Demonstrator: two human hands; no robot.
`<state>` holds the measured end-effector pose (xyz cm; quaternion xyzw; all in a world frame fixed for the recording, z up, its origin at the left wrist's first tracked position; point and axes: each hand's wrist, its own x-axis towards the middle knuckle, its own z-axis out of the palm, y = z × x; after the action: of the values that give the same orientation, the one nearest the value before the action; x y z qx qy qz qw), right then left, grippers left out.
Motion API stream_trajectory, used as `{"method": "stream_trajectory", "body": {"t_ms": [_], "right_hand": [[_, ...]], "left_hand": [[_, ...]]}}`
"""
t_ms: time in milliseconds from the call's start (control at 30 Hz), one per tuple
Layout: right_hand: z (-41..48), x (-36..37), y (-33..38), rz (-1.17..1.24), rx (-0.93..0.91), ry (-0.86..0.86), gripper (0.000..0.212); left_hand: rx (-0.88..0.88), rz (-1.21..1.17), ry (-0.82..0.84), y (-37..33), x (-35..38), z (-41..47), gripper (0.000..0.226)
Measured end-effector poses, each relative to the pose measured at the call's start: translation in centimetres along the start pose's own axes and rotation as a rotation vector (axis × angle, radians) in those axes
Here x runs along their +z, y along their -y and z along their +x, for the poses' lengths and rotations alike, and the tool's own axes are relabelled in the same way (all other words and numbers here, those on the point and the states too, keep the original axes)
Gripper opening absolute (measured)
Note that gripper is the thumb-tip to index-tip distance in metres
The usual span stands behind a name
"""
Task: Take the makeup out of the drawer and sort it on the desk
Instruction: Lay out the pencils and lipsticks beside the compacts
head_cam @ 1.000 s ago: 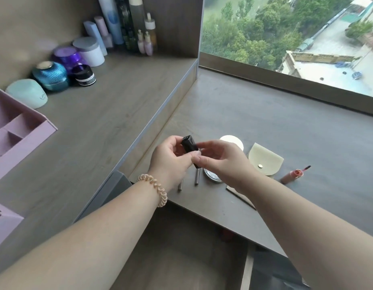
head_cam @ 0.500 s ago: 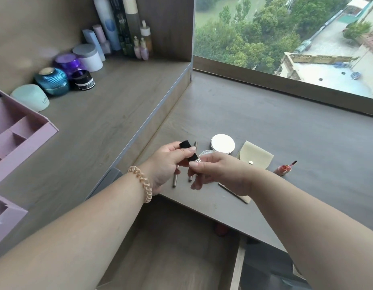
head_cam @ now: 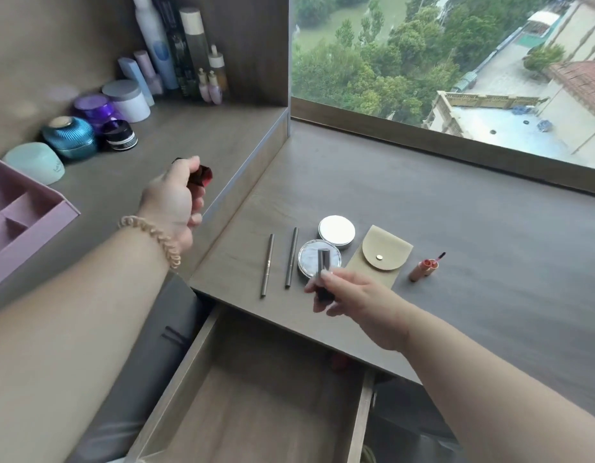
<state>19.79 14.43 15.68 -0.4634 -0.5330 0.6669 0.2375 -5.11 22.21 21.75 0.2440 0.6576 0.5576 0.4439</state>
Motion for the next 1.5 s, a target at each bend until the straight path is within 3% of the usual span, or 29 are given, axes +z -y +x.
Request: {"method": "stream_trajectory", "body": {"t_ms": [167,233,333,533,633,800,900,1067,1267,1433,1500], "right_hand": [[-0.2,-1.2,-0.2,-0.036,-0.030,-0.220,0.016],[-0.9,-2.1,-0.5,-0.047,-0.072,-0.346,0.010],[-2.3,-4.5,-2.2,-0.105,-0.116,-0.514,0.005],[-4.2,-10.4,-7.5,-0.437,-0.036,-0.750,0.015],[-4.3,-13.0,-9.2,-0.437,0.025,-0.815,0.017],[-3.9,-15.9,-10.7,-0.538,0.018,-0.832,0.017],[-3.9,-17.0,-11.1,-0.607,-0.032,-0.791,0.017],[-3.4,-18.2,-11.4,-0.792,-0.168,-0.683,0.016],[-3.2,-19.0,-11.4,-0.836,-0.212,-0.583,0.019],[-4.7,-20.8,-11.0,-0.747,-0.248,-0.567,0.047],[-5.6,-21.6,-10.2,-0.682,-0.304,-0.580,0.045]], "left_hand": [[-0.112,0.092,0.410,3.5,3.5,-3.8,0.008],[-0.159,0.120,0.518,5.3,5.0,-5.5,0.013],[-0.208,0.156,0.616,7.6,7.1,-7.7,0.022],[-0.250,0.312,0.744,11.5,11.7,-11.2,0.013],[-0.221,0.344,0.721,13.9,14.3,-12.6,0.021],[0.141,0.679,0.624,17.2,18.8,-14.3,0.019],[0.300,0.727,0.534,18.1,20.9,-15.2,0.018],[0.311,0.740,0.391,19.9,22.7,-15.7,0.019],[0.286,0.781,0.299,20.8,23.1,-15.8,0.014],[0.234,0.791,0.350,19.7,22.3,-16.0,0.044],[0.183,0.692,0.377,18.8,21.6,-16.2,0.046]]}}
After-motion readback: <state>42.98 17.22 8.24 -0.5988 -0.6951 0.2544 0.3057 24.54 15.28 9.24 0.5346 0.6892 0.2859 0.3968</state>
